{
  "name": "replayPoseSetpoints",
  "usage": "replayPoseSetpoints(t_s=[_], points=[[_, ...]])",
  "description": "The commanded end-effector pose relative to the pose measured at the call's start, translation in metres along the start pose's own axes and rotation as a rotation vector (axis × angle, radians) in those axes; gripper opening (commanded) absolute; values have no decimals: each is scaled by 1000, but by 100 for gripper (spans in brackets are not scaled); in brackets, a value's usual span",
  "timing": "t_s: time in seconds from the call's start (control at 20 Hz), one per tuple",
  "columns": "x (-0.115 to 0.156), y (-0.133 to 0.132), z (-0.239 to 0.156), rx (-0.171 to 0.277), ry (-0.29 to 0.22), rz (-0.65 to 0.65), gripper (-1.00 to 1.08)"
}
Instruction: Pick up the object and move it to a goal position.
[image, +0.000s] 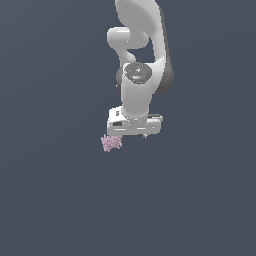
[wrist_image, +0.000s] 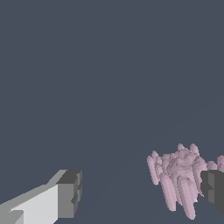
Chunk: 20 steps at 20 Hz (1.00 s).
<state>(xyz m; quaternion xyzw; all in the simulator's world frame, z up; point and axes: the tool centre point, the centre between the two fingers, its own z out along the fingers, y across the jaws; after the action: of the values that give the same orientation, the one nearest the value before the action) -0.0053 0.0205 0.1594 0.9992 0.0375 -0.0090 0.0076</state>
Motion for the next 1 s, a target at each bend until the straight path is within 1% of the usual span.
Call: replayPoseSetpoints(t_s=[0.0,0.15,0.35,0.45,0.7,0.95], points=[[0,0,0,0,0,0,100],[0,5,-2,1,2,11,100],[-2,24,-9,5,8,52,100],[-3,30,-12,6,10,63,100],[-3,29,-11,6,10,67,100],[-5,32,-9,8,10,111,100]])
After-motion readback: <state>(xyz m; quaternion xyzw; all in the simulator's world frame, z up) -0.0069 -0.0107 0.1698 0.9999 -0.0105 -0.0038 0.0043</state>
